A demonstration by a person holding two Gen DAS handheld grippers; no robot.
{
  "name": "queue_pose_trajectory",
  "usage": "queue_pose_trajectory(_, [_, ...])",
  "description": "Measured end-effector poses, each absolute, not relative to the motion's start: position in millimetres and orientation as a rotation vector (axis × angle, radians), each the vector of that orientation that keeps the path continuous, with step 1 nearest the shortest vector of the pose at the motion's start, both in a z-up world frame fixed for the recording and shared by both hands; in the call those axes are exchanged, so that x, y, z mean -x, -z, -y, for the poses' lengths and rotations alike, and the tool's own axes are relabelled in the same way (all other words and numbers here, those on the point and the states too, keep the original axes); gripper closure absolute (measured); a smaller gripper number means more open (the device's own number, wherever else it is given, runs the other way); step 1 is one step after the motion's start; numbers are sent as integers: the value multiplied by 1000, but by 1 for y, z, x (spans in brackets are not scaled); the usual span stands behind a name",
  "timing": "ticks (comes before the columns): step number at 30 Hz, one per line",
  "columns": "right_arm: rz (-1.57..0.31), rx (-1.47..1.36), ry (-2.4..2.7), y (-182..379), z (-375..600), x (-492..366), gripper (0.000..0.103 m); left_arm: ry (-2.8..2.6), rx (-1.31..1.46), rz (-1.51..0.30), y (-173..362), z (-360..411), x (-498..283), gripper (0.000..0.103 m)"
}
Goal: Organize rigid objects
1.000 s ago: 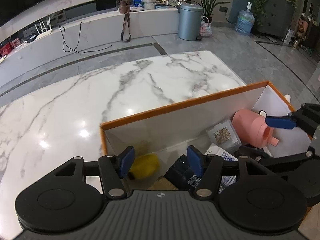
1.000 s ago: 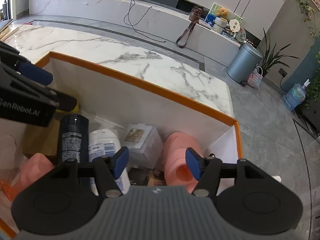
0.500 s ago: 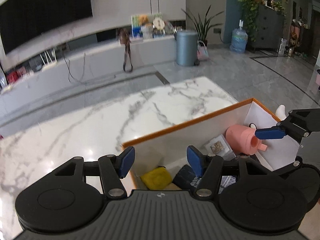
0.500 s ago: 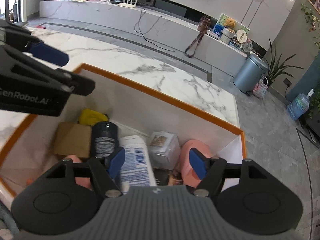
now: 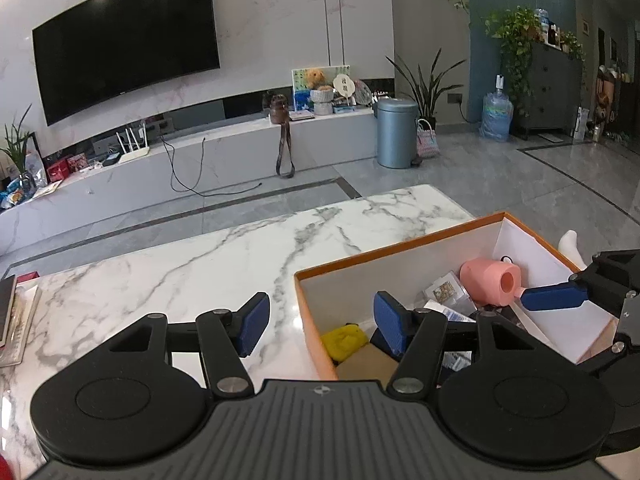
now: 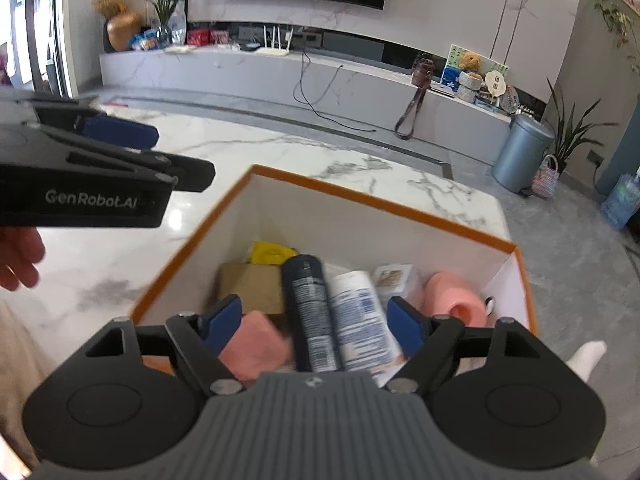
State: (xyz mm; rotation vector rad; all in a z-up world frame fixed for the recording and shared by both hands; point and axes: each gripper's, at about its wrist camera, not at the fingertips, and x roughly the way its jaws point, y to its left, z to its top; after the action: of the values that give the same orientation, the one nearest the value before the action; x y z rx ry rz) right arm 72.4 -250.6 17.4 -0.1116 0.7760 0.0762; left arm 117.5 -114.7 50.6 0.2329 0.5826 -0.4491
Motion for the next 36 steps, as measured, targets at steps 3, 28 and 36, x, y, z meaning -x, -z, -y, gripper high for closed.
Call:
queue_pose_trajectory(3, [-754, 62, -89, -19, 248, -62, 19, 425, -242, -560, -49, 110, -106, 26])
queue_pose_trajectory(28, [-691, 6, -22, 10, 224, -27, 13, 238, -125, -657, 2, 62, -65, 7])
queue_pose_trajectory(36, [-693, 13, -25, 14, 219, -24, 11, 230, -153, -663, 7, 63, -60, 7])
